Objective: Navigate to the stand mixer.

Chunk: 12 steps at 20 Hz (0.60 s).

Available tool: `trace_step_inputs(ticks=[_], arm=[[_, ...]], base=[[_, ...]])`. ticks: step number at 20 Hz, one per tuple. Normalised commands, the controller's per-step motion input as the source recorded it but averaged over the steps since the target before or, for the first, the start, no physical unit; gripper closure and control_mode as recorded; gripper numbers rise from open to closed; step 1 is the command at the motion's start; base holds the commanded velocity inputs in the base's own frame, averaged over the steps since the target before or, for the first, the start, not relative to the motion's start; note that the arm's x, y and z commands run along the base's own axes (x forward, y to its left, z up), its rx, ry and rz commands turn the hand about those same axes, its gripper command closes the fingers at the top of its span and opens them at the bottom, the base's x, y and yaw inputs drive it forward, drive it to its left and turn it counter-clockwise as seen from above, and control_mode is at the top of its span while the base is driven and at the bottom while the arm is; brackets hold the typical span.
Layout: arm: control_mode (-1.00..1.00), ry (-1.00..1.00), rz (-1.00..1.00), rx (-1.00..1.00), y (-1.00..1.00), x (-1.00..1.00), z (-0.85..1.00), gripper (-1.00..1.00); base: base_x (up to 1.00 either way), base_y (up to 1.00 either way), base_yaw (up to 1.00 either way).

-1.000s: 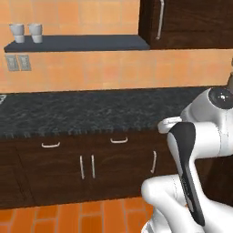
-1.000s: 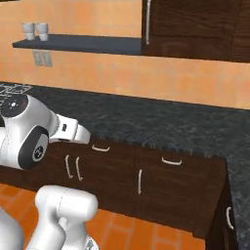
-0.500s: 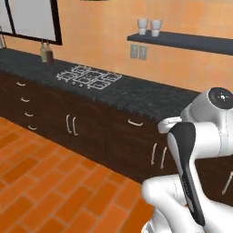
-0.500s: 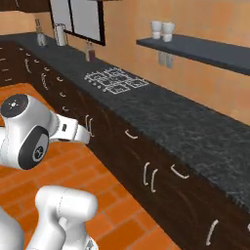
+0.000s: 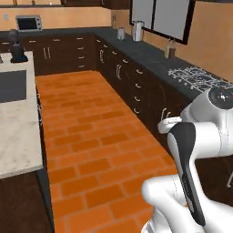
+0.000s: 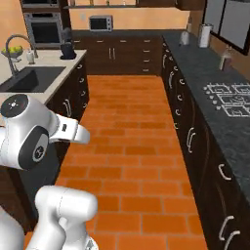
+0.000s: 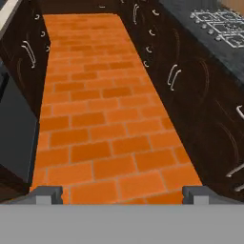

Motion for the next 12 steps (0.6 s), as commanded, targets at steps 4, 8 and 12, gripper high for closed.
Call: trace_step_inputs(ticks=[4,8,12], arm=[[1.0,0.0,0.0,0.0,0.0,0.0,0.0,-1.0],[1.0,0.0,0.0,0.0,0.0,0.0,0.0,-1.0],[1.0,0.0,0.0,0.0,0.0,0.0,0.0,-1.0]], base=[[-0.01,-0.15,0.99],[0.0,-0.3,0.88],[-0.09,-0.78,0.38]])
